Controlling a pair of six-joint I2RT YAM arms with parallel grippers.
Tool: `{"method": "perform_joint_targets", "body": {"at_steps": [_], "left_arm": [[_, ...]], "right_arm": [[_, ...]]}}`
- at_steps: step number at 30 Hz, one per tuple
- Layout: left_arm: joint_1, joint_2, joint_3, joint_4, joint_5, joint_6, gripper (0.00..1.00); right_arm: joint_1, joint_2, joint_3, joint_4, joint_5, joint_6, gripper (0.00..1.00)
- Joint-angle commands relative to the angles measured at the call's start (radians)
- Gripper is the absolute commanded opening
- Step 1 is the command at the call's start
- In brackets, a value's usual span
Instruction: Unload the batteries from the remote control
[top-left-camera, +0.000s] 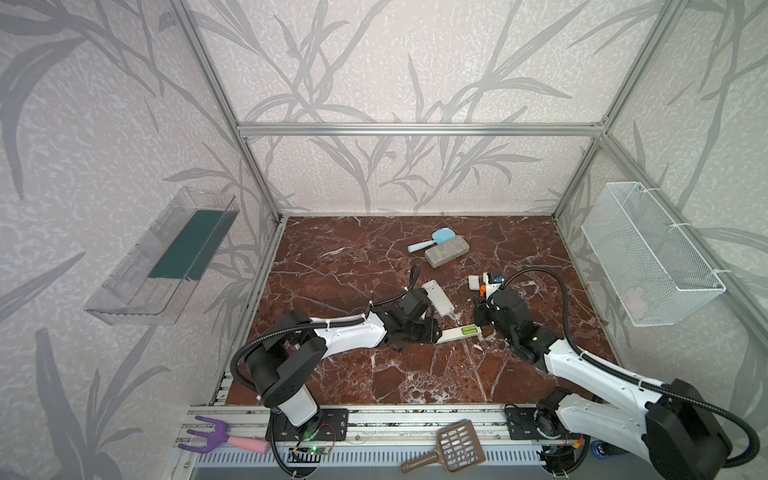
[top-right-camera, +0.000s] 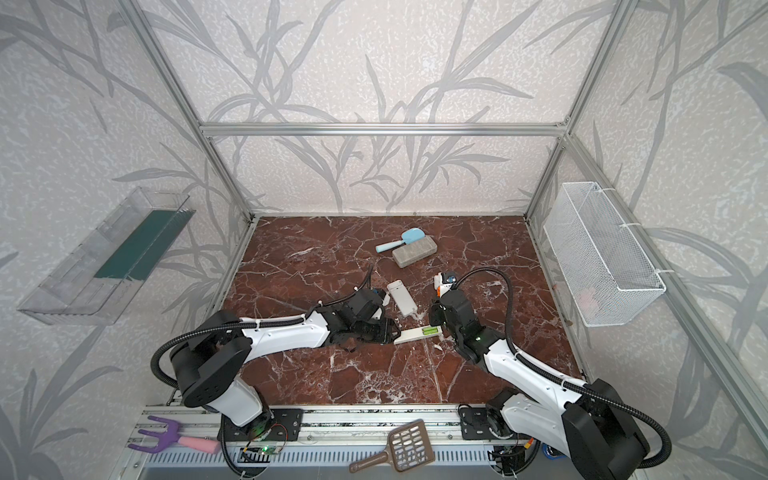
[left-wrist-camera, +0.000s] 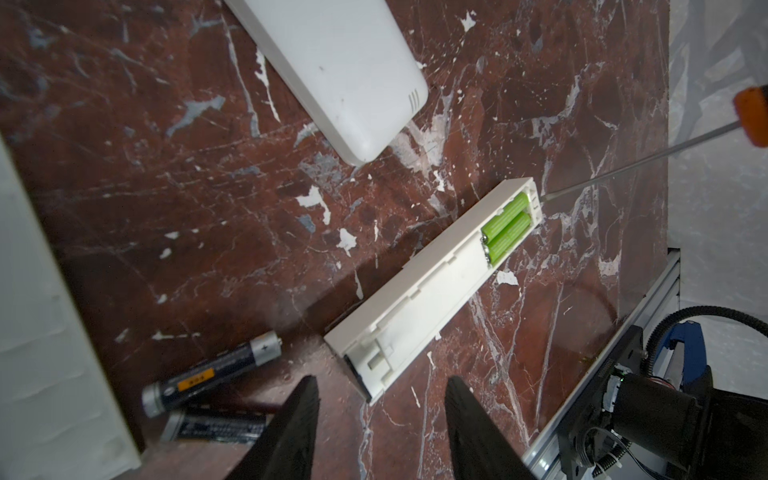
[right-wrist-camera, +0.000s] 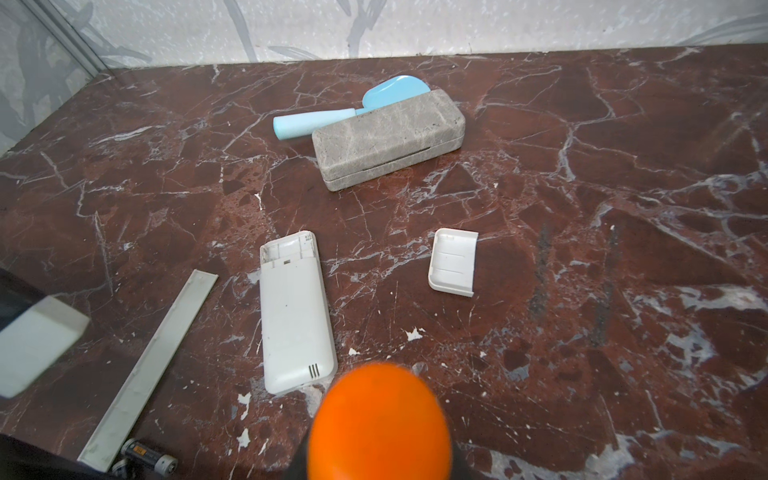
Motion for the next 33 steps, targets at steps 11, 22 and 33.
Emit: {"method": "perform_joint_targets", "body": {"at_steps": [11, 22, 33], "left_arm": [[-0.008, 0.055, 0.02, -0.012, -0.001, -0.031, 0.5], [-0.009, 0.078, 0.026, -0.015, 0.001, -0.035, 0.5], [-0.009, 0.089, 0.029, -0.019, 0.006, -0.037, 0.49]], "right_arm": [[-0.017, -0.029, -0.042, 0.051, -0.05, -0.103, 0.0], [-0.029, -0.032, -0.029, 0.088, -0.119, -0.126, 0.0], [-0.032, -0.008, -0.032, 0.096, -0.14, -0.159, 0.0]]}}
